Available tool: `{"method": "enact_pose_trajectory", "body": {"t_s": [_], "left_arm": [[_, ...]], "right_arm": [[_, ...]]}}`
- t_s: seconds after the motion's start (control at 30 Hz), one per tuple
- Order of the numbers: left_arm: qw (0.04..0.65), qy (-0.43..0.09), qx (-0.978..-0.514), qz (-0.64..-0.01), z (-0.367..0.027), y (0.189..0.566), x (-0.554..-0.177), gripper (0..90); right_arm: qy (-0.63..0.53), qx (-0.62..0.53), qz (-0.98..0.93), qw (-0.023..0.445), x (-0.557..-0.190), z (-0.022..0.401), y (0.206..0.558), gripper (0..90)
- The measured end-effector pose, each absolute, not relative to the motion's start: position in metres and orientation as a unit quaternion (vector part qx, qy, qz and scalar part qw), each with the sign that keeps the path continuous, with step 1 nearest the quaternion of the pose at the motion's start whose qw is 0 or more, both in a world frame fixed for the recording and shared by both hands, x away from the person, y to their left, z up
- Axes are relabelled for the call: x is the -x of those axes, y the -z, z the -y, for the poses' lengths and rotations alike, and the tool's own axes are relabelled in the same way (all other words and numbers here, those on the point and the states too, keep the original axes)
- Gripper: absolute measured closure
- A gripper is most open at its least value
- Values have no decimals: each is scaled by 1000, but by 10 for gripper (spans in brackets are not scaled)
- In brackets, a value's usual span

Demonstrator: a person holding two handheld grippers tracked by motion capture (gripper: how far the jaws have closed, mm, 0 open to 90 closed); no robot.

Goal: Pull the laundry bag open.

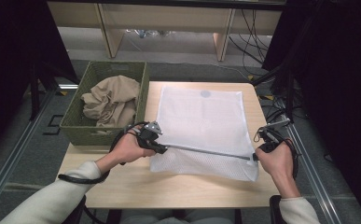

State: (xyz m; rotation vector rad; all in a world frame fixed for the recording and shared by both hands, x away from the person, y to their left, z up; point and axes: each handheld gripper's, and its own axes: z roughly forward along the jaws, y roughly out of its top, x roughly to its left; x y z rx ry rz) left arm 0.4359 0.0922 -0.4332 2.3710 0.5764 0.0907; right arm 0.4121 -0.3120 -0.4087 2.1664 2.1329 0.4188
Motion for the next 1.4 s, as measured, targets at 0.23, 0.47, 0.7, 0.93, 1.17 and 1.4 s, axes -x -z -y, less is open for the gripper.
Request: {"method": "enact_pose_trajectory", "body": {"t_s": [0.23, 0.47, 0.7, 0.93, 1.17, 1.4], "left_arm": [[340, -33, -912, -227, -98, 435, -435, 870], [338, -35, -912, -232, -104, 436, -434, 870], [337, -33, -910, -239, -109, 440, -433, 870], [338, -32, -908, -244, -114, 441, -432, 870], [334, -29, -910, -245, -116, 444, -430, 870], [336, -25, -908, -251, -123, 447, -428, 870]], "right_arm": [[-137, -695, -705, 31, -414, 315, 410, 869], [-134, -695, -706, 31, -415, 316, 411, 869], [-137, -690, -710, 32, -415, 315, 411, 869], [-130, -703, -698, 31, -415, 315, 411, 869], [-129, -710, -692, 35, -414, 315, 410, 869], [-125, -707, -695, 28, -415, 318, 413, 869]]}}
